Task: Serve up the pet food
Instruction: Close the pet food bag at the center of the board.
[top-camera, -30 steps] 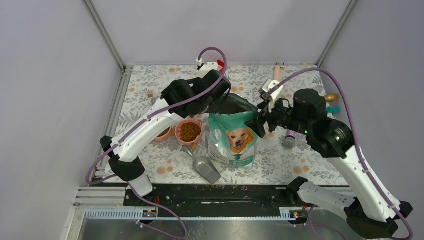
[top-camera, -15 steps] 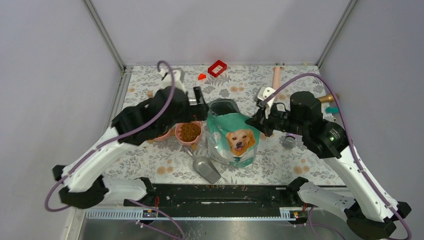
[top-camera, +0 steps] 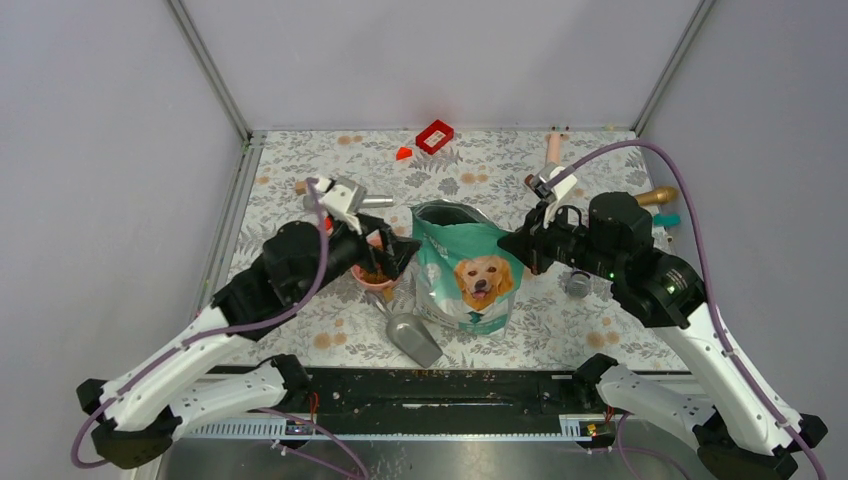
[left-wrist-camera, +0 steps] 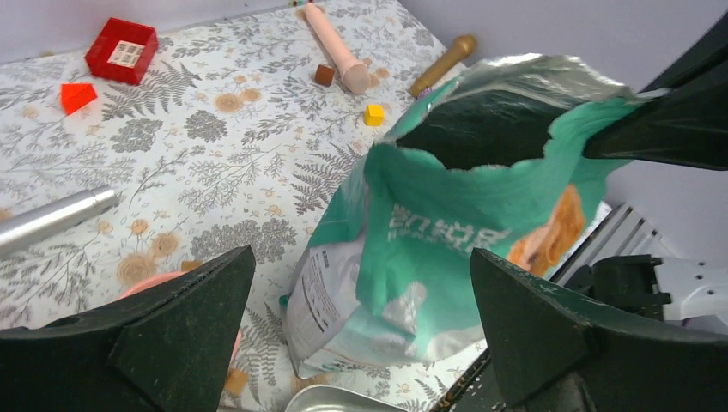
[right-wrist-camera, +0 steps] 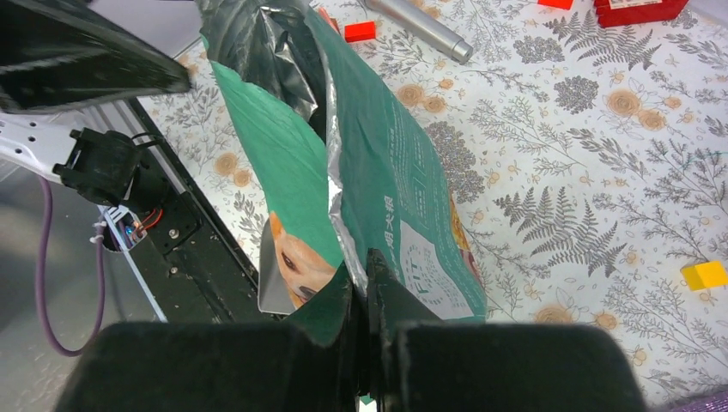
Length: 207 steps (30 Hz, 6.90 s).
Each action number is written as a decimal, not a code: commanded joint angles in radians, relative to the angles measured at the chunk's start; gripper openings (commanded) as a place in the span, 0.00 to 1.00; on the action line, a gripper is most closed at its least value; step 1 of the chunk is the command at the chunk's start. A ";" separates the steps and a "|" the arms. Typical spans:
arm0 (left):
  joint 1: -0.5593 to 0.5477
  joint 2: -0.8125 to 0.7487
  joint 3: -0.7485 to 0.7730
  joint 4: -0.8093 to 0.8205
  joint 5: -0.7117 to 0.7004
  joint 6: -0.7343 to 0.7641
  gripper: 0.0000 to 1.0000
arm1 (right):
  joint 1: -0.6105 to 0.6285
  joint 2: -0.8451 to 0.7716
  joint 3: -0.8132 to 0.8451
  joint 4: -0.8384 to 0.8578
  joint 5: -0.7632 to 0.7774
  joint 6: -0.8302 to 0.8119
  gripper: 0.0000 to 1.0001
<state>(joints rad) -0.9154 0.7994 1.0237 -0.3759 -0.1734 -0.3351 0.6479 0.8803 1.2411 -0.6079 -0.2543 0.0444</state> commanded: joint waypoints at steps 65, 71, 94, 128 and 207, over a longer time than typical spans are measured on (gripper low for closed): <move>0.238 0.219 0.147 0.227 0.884 0.478 0.06 | -0.002 -0.231 -0.139 0.048 0.016 -0.314 0.60; 0.248 0.223 0.161 0.127 0.891 0.659 0.70 | -0.002 -0.144 -0.095 0.005 0.029 -0.283 0.55; 0.294 0.602 0.506 -0.335 1.342 1.004 0.84 | -0.003 -0.174 -0.192 0.093 0.012 -0.195 0.41; 0.424 0.493 0.365 -0.405 1.310 1.061 0.00 | -0.002 -0.227 -0.160 -0.089 -0.023 -0.562 0.28; 0.270 0.277 0.131 0.065 1.151 0.848 0.00 | -0.003 -0.146 0.026 -0.098 -0.185 -0.534 0.00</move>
<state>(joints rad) -0.6476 1.1267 1.1419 -0.2871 0.9985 0.4274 0.6476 0.7597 1.2606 -0.7841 -0.4728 -0.4980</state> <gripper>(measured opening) 0.024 0.028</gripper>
